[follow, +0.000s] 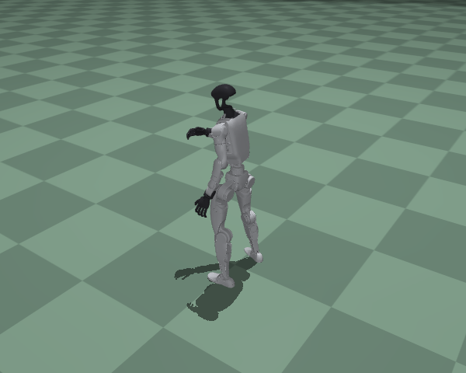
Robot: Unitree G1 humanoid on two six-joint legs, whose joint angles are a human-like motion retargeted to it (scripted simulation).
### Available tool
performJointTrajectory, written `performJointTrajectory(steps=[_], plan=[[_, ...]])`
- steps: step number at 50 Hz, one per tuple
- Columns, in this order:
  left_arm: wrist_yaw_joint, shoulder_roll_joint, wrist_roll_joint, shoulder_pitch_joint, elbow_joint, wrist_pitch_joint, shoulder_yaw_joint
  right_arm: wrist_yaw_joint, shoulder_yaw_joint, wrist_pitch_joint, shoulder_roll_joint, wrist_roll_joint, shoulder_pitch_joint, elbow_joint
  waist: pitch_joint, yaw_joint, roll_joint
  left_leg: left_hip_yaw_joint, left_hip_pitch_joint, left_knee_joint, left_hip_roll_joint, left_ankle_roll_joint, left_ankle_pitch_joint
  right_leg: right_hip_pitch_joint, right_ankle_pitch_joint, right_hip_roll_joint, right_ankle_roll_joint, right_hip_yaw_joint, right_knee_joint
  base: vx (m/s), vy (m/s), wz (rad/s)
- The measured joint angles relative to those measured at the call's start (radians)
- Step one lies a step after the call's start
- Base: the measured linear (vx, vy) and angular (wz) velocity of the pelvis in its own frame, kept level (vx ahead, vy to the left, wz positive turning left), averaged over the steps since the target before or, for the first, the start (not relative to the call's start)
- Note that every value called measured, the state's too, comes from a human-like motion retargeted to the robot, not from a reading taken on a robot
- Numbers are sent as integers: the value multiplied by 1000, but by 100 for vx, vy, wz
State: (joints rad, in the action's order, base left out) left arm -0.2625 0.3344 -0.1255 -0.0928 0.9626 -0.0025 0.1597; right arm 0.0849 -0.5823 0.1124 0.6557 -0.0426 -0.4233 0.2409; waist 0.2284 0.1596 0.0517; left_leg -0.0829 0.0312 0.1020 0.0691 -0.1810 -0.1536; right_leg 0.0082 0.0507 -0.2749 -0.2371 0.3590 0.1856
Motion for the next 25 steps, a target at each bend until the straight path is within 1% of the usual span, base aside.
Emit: performJointTrajectory(steps=[5,7,13,15,17,20,25], plan=[[17,-5,20,5,-7,5,32,-60,-16,-5,23,-20,-20,77,-48,-28,-11,-8,87,-48,5,-15,-1,86,-2,15,-1,8,-53,10,0,-7],[-2,7,-38,-14,-21,2,65,-69,-29,32,29,-55,-23,99,-93,-38,-10,-10,79,-30,8,20,-8,79,29,18,37,-2,-43,9,-1,-15],[7,-10,11,-41,1,17,62,-128,-46,26,40,-162,-14,136,-151,-36,-24,-40,123,-69,13,14,-2,105,18,34,32,-27,-90,6,-1,-27],[-6,-12,19,-55,12,20,56,-122,-44,37,53,-182,-14,149,-176,-35,-23,-69,95,-19,19,41,-31,59,46,24,54,-33,-25,4,-1,-28],[-4,-22,31,-58,31,24,58,-112,-46,31,50,-176,-10,147,-178,-35,-29,-60,126,-72,16,14,-5,97,16,39,32,-44,-97,3,-2,-22],[-2,-24,46,-71,48,27,65,-112,-35,29,55,-193,-10,145,-181,-42,-34,-69,139,-80,18,13,-2,105,13,43,32,-50,-105,0,0,0],[17,-22,70,-94,52,34,85,-150,-9,9,67,-229,-6,138,-184,-57,-39,-73,142,-80,19,11,-2,104,13,43,33,-52,-102,0,0,0]])
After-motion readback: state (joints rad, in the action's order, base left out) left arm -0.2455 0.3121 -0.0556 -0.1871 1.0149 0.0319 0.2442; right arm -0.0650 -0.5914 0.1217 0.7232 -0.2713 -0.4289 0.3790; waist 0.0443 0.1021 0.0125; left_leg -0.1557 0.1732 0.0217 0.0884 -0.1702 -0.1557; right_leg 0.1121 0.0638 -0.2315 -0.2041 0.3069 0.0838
